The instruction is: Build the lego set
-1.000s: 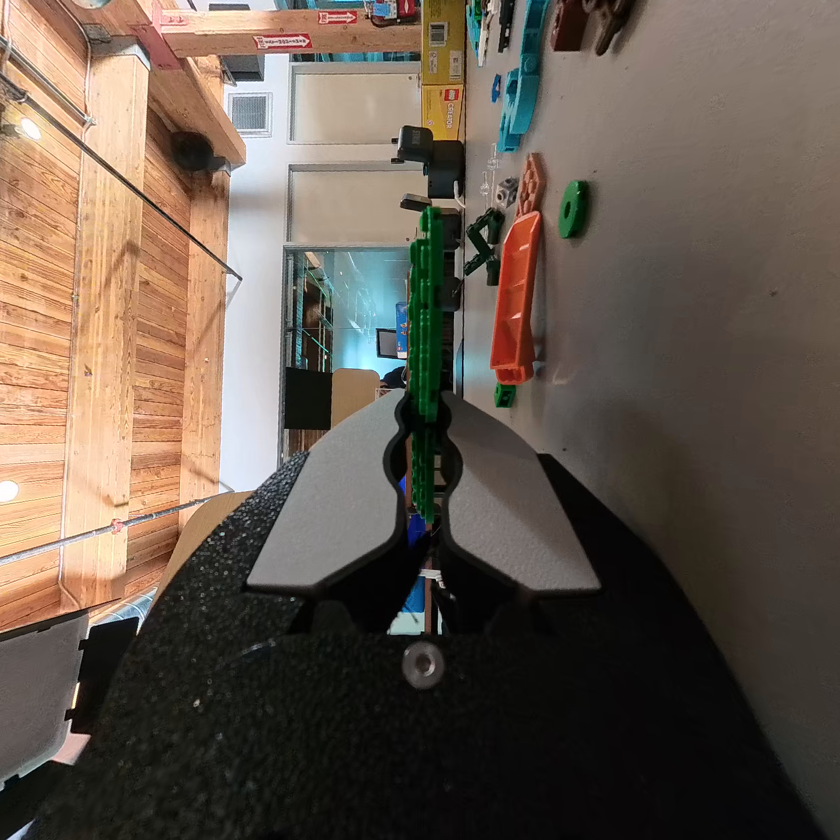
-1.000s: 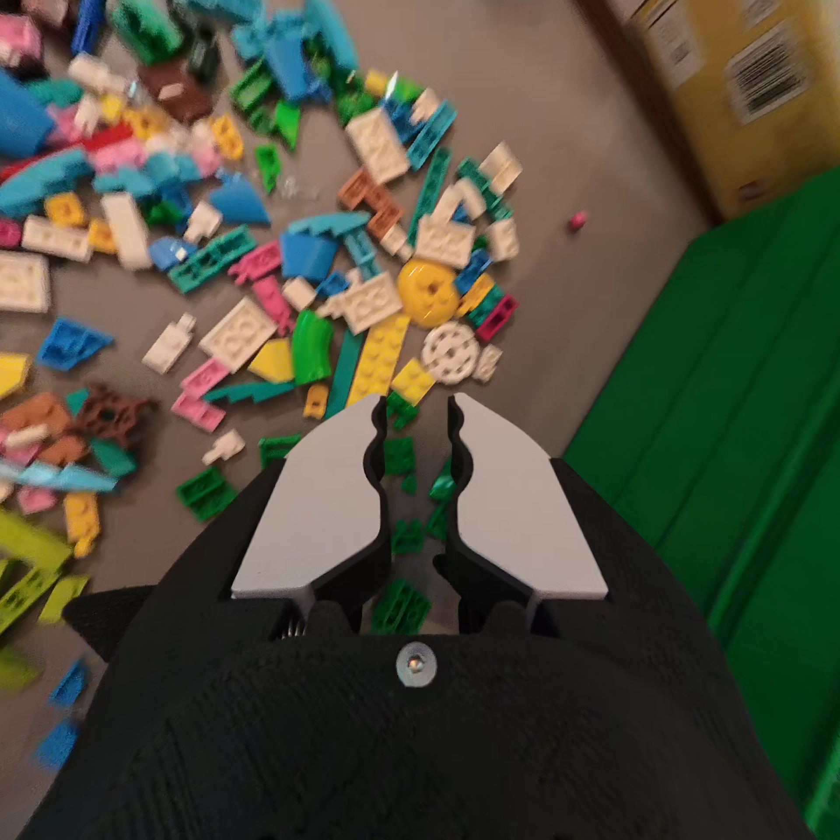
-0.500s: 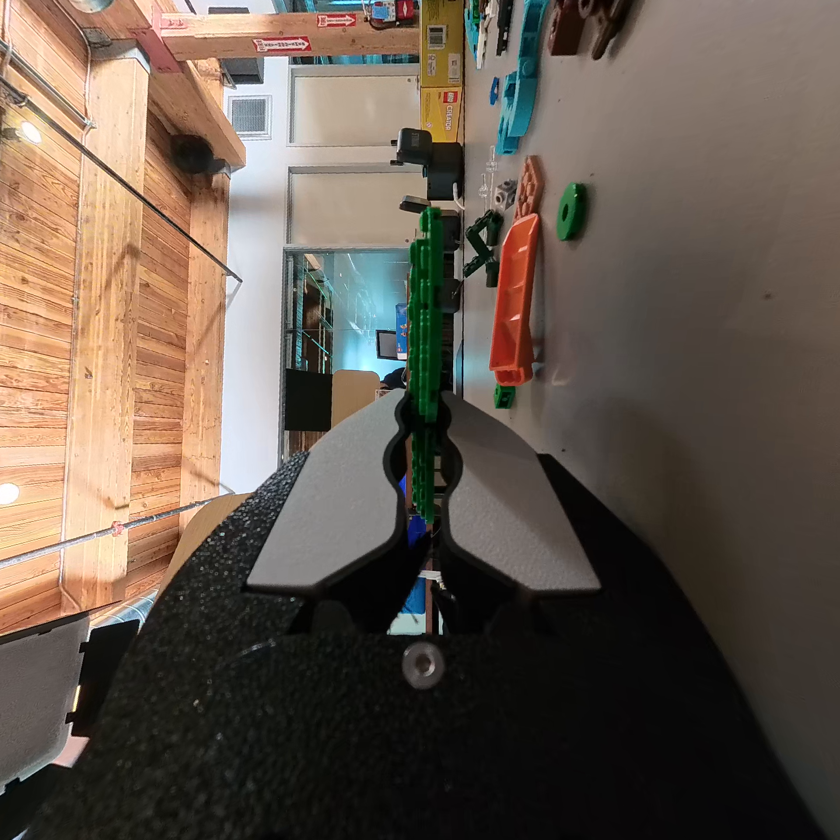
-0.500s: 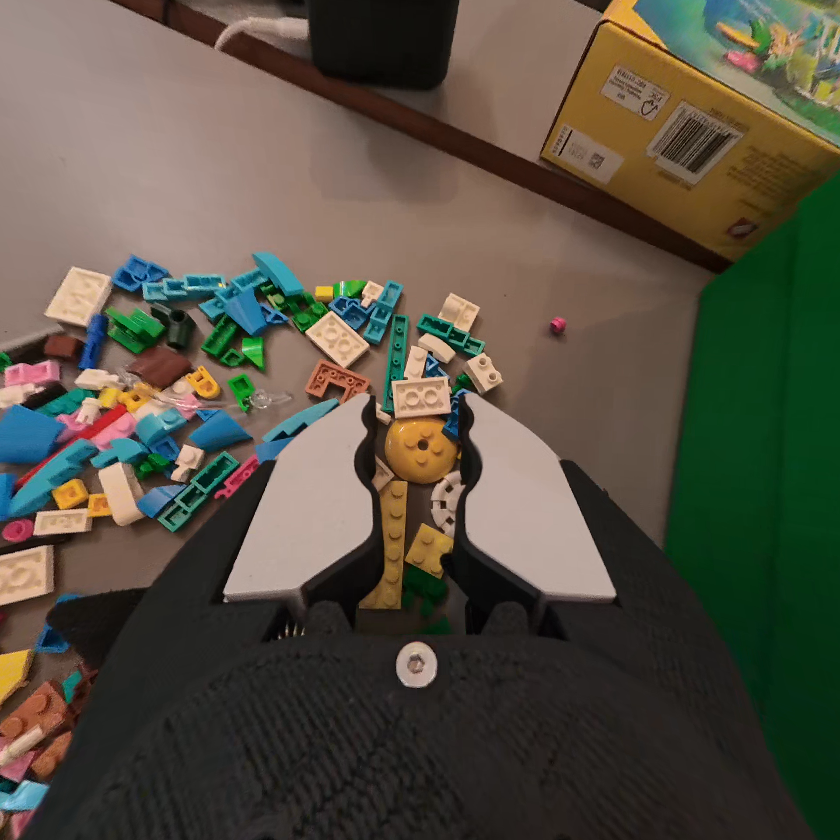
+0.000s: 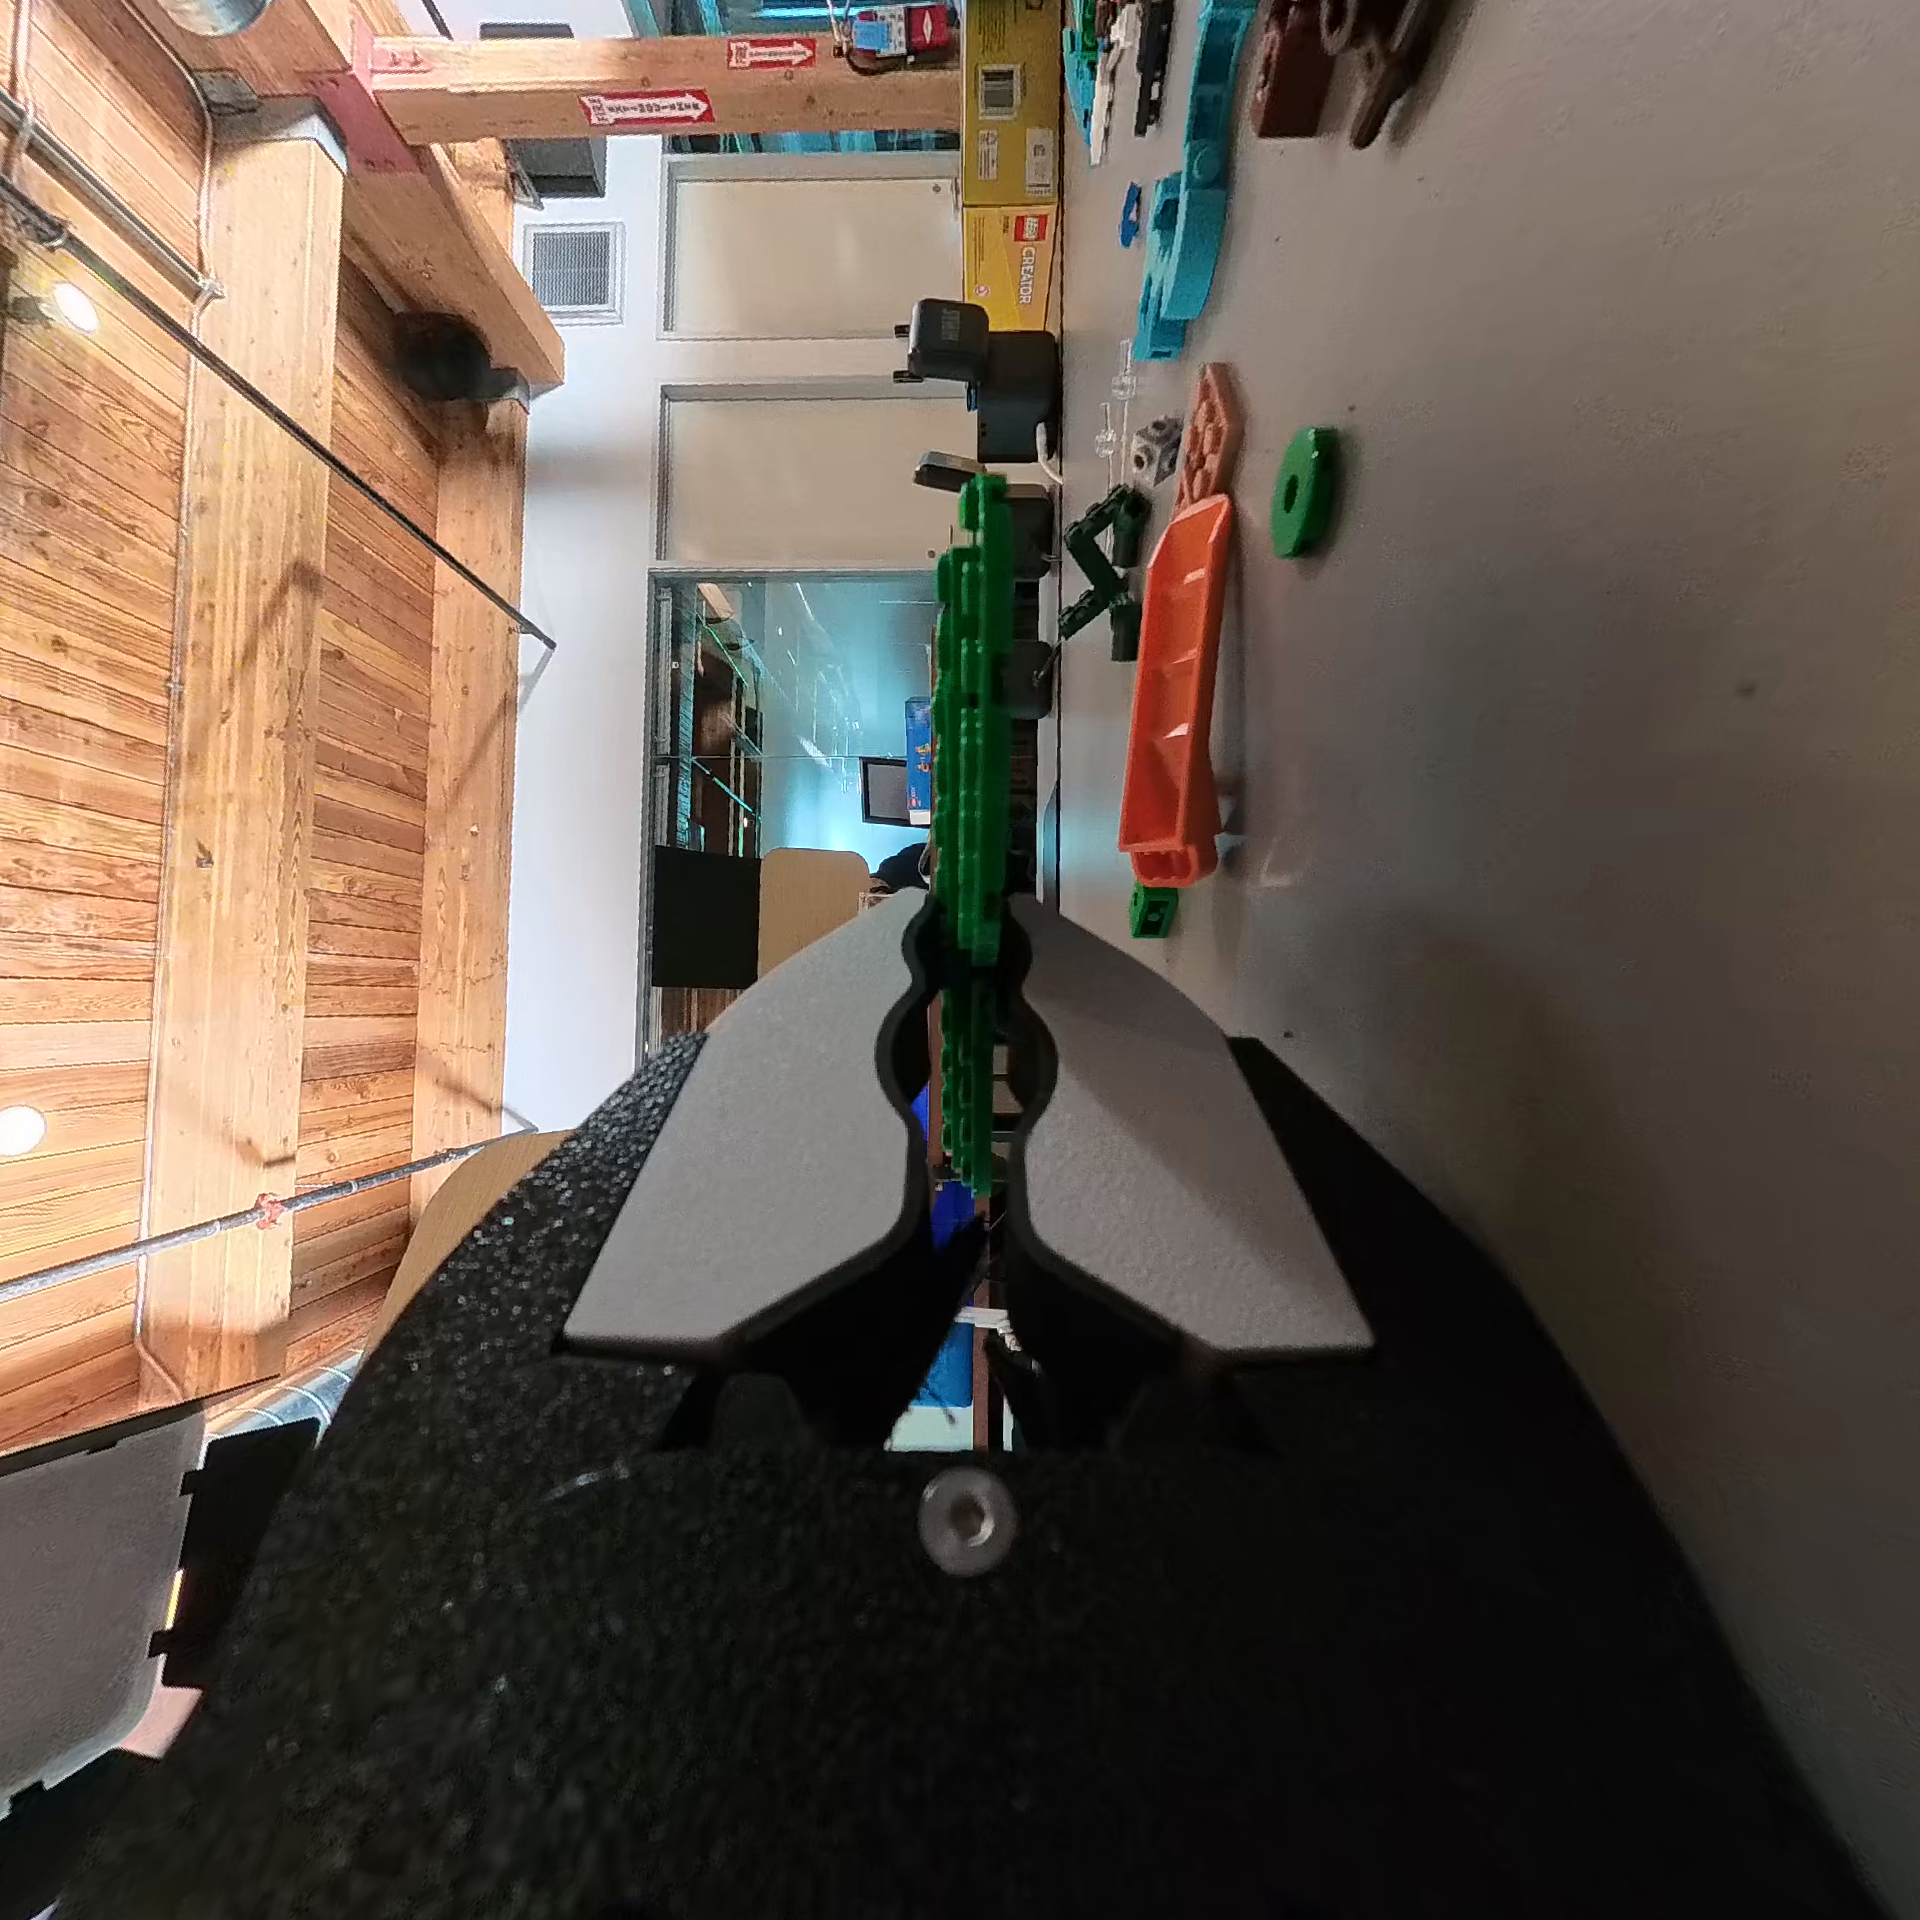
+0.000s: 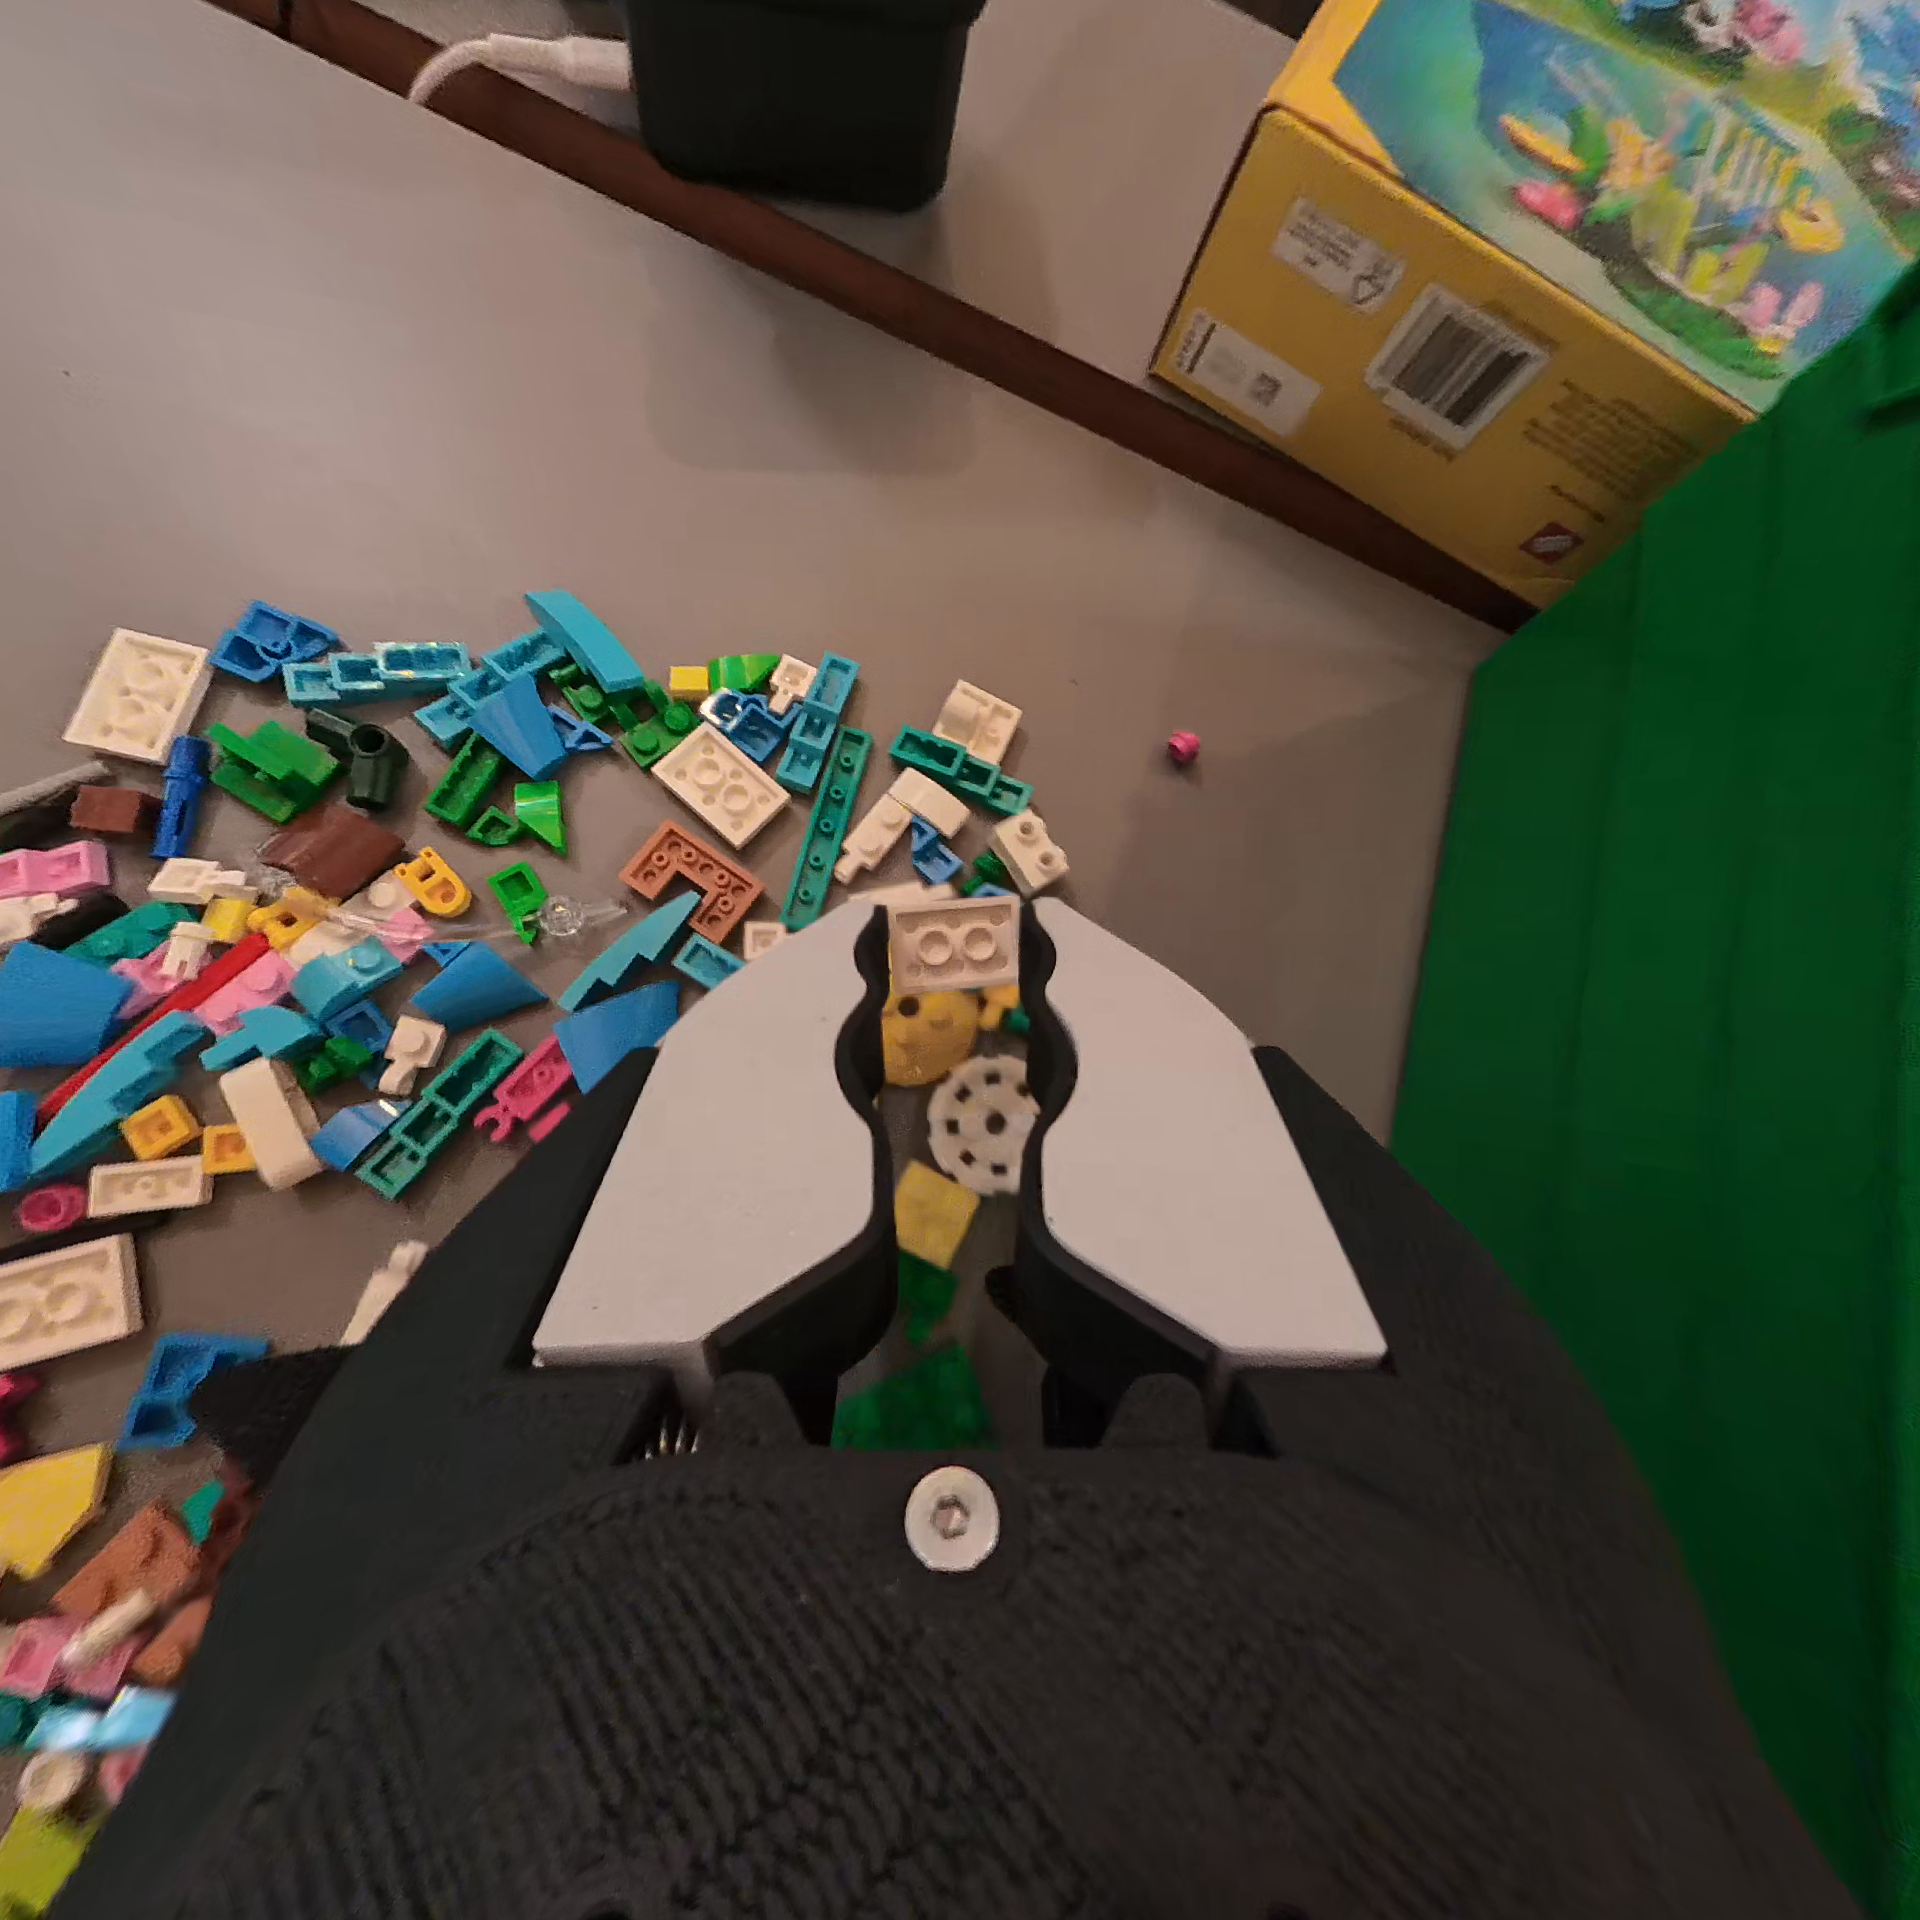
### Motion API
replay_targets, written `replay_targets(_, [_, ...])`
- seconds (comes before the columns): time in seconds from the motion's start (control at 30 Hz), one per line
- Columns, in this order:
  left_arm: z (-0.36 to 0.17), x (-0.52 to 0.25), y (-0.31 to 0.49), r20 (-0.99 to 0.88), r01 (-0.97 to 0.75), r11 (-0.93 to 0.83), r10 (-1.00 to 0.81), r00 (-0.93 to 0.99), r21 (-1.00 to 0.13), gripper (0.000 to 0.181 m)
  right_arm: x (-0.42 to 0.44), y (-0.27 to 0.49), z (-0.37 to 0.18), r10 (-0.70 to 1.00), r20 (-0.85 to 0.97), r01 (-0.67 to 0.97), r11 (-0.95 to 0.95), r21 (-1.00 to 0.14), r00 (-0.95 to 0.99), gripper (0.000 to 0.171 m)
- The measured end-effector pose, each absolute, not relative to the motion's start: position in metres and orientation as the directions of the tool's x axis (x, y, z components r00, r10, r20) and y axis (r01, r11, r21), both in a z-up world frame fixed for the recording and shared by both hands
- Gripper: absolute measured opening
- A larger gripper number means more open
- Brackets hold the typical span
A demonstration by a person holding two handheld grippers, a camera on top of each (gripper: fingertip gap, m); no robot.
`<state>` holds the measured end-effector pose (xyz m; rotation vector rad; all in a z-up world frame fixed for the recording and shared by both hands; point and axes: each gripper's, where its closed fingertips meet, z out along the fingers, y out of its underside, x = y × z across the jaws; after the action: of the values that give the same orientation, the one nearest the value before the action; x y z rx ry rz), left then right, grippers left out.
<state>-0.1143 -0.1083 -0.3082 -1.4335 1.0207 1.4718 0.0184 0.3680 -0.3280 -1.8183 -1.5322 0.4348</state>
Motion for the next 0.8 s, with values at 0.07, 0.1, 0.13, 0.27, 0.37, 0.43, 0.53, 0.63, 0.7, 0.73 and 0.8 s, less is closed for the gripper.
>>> replay_targets(0.07, [-0.308, -0.114, -0.108, -1.0, -0.943, -0.332, 0.018, -0.012, 0.006, 0.008, 0.031, 0.371, -0.324, 0.944, 0.216, 0.755, -0.051, -0.654, 0.25, 0.022])
replay_targets(0.1, [-0.308, -0.114, -0.108, -1.0, -0.943, -0.332, 0.019, -0.012, 0.005, 0.008, 0.038, 0.372, -0.325, 0.941, 0.228, 0.78, -0.056, -0.623, 0.25, 0.022])
replay_targets(0.13, [-0.308, -0.114, -0.108, -1.0, -0.943, -0.332, 0.018, -0.012, 0.005, 0.009, 0.044, 0.372, -0.327, 0.941, 0.233, 0.802, -0.063, -0.594, 0.247, 0.023])
replay_targets(0.27, [-0.308, -0.114, -0.108, -1.0, -0.943, -0.331, 0.018, -0.012, 0.005, 0.009, 0.056, 0.366, -0.335, 0.959, 0.19, 0.835, -0.073, -0.546, 0.208, 0.023])
replay_targets(0.37, [-0.308, -0.114, -0.108, -1.0, -0.943, -0.332, 0.017, -0.011, 0.005, 0.009, 0.054, 0.358, -0.336, 0.977, 0.128, 0.827, -0.073, -0.557, 0.172, 0.032])
replay_targets(0.43, [-0.308, -0.114, -0.108, -1.0, -0.943, -0.332, 0.017, -0.011, 0.004, 0.009, 0.053, 0.351, -0.336, 0.986, 0.096, 0.824, -0.06, -0.564, 0.138, 0.035])
replay_targets(0.53, [-0.308, -0.114, -0.108, -1.0, -0.943, -0.332, 0.018, -0.01, 0.003, 0.009, 0.052, 0.35, -0.332, 0.987, 0.105, 0.819, -0.042, -0.573, 0.124, 0.035])
replay_targets(0.63, [-0.308, -0.115, -0.108, -1.0, -0.943, -0.332, 0.021, -0.006, -0.002, 0.009, 0.052, 0.348, -0.324, 0.987, 0.108, 0.802, -0.033, -0.596, 0.12, 0.034])
replay_targets(0.7, [-0.308, -0.116, -0.108, -1.0, -0.942, -0.334, 0.022, 0.001, -0.009, 0.008, 0.051, 0.346, -0.318, 0.988, 0.102, 0.788, -0.027, -0.615, 0.114, 0.033])
replay_targets(0.73, [-0.308, -0.116, -0.108, -1.0, -0.942, -0.335, 0.023, 0.004, -0.011, 0.009, 0.05, 0.346, -0.316, 0.989, 0.102, 0.783, -0.022, -0.621, 0.109, 0.032])
replay_targets(0.8, [-0.308, -0.117, -0.109, -1.0, -0.942, -0.337, 0.025, 0.004, -0.013, 0.009, 0.05, 0.344, -0.314, 0.99, 0.107, 0.778, -0.007, -0.628, 0.095, 0.031])
